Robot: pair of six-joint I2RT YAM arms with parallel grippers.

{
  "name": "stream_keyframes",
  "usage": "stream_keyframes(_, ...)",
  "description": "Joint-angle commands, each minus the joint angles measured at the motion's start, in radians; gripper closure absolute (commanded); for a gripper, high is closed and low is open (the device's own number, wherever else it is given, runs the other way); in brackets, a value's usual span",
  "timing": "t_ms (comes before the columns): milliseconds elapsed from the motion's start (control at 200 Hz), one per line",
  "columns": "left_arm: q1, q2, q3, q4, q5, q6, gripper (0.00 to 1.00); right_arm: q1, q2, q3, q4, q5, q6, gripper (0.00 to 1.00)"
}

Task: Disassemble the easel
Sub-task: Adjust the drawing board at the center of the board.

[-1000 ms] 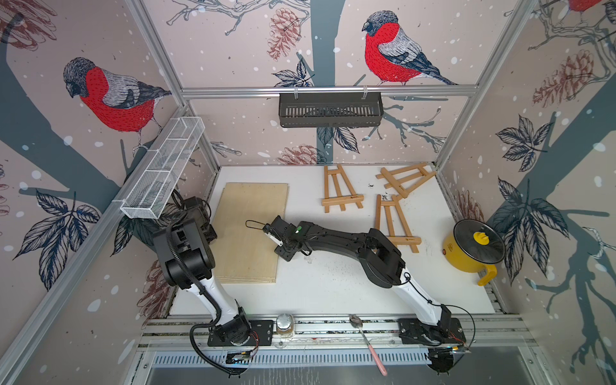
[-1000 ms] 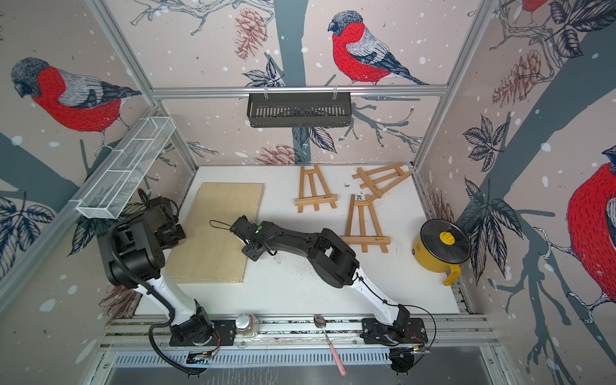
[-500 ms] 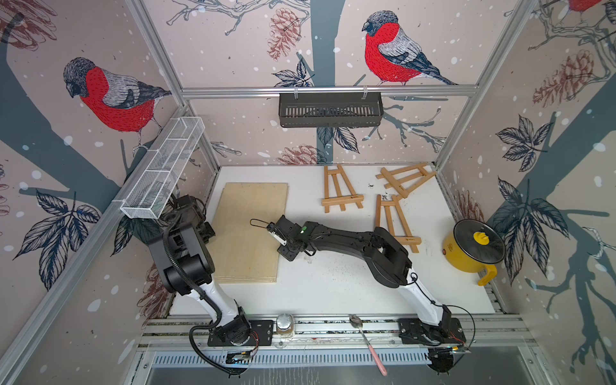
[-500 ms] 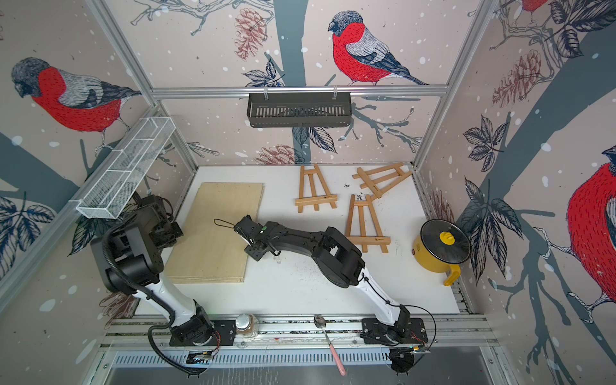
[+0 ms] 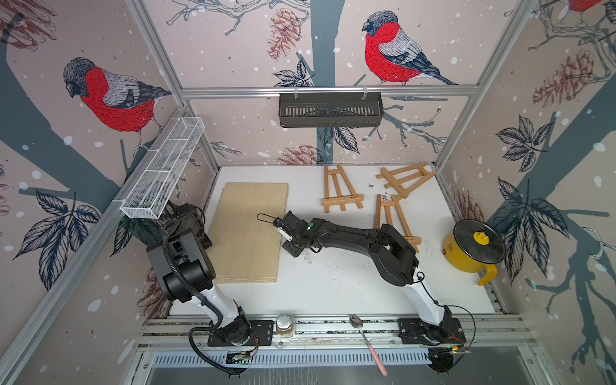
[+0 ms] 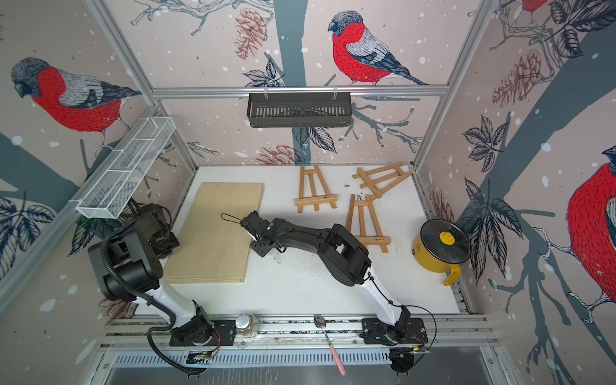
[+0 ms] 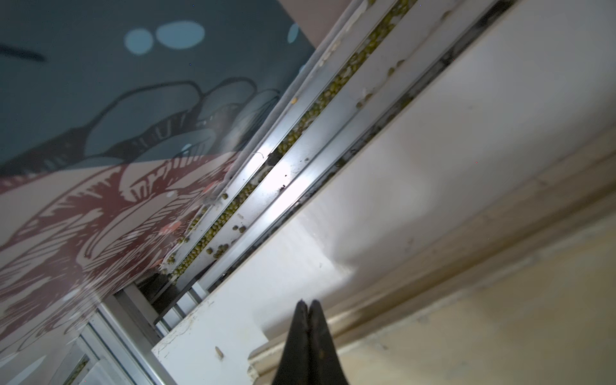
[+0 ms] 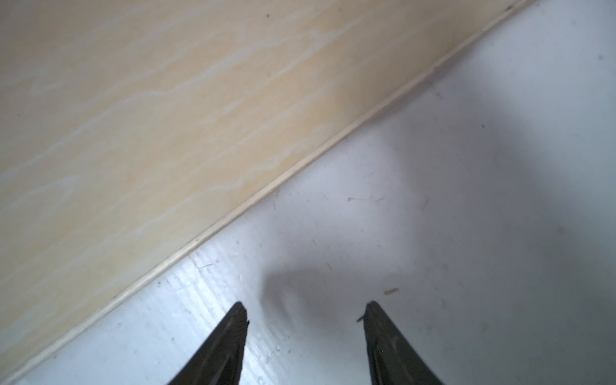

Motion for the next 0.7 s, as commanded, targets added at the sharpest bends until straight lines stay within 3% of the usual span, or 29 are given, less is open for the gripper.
stream_keyframes(0,0.008,0.008,-0.025,0.018,-0.028,0.008,1.0,0.002,-0.011,0.003,0.006,-0.025,-0.029,0.42)
stream_keyframes(290,0.011,0.058,-0.072,0.055,-0.075,0.042,1.0,0.046,0.002,-0.005,0.004,-0.094,-0.032,0.42)
stream_keyframes(695,0.009,0.083,-0.069,0.062,0.024,0.062,1.0,0.061,0.061,0.01,-0.004,-0.097,-0.023,0.43)
